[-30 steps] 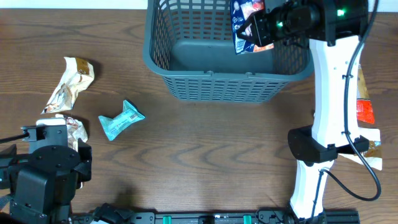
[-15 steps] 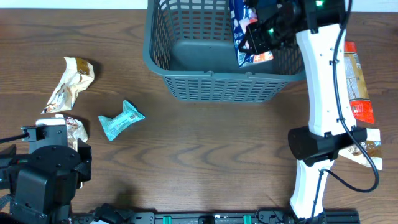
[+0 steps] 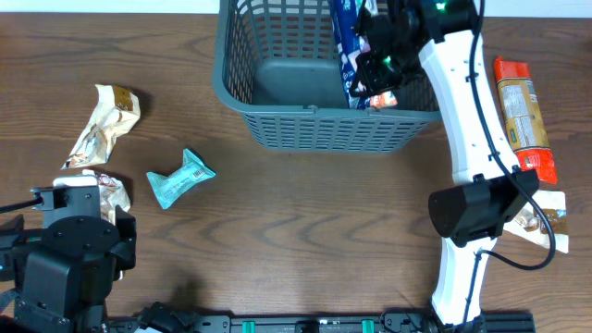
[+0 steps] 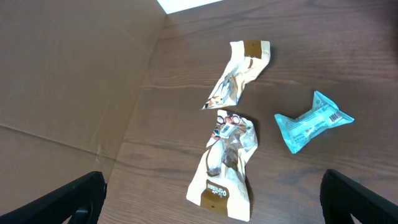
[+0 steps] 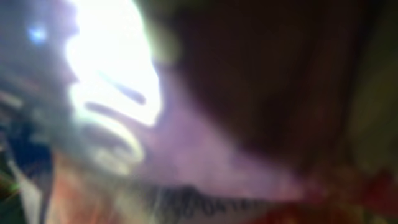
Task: Pack container
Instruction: 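Lift the tissue pack with right gripper over the basket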
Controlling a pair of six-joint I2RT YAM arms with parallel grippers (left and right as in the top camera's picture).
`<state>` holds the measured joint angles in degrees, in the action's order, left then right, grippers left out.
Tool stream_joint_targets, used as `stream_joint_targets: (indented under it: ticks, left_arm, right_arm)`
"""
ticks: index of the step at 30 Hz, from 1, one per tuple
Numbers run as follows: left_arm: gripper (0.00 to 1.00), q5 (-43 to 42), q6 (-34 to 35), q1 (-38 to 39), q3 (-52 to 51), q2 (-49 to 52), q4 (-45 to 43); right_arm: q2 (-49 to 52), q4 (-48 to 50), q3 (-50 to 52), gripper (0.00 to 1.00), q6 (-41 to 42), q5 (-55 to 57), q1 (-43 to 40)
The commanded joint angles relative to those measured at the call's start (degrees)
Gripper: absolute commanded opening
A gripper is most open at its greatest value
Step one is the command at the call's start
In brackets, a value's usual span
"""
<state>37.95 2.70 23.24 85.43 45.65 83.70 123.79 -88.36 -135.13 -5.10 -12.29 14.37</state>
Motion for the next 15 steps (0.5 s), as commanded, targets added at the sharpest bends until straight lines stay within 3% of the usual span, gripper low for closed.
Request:
stream_joint_targets:
  ticks: [1,12,13,15]
  left_arm:
    - [0.99,1.11,-0.52,-0.35,0.72,0.07,0.00]
    - [0.99,1.11,-0.52,-0.35,0.72,0.07,0.00]
    - [0.99,1.11,-0.52,-0.35,0.72,0.07,0.00]
    - [0.99,1.09,-0.52,-0.35,0.72,0.07,0.00]
  right_arm:
    - [-1.20,1.46,2.14,0.02,-0.98,-0.35,0.63]
    - [-1.18,4.20,5.55,0.01,-2.49,-0.33,1.60]
    - [-1.18,4.42,5.55,0.03,-2.49,-0.33,1.60]
    - [-1.18,4.50,5.55,0.22,-2.49,-0.33,1.60]
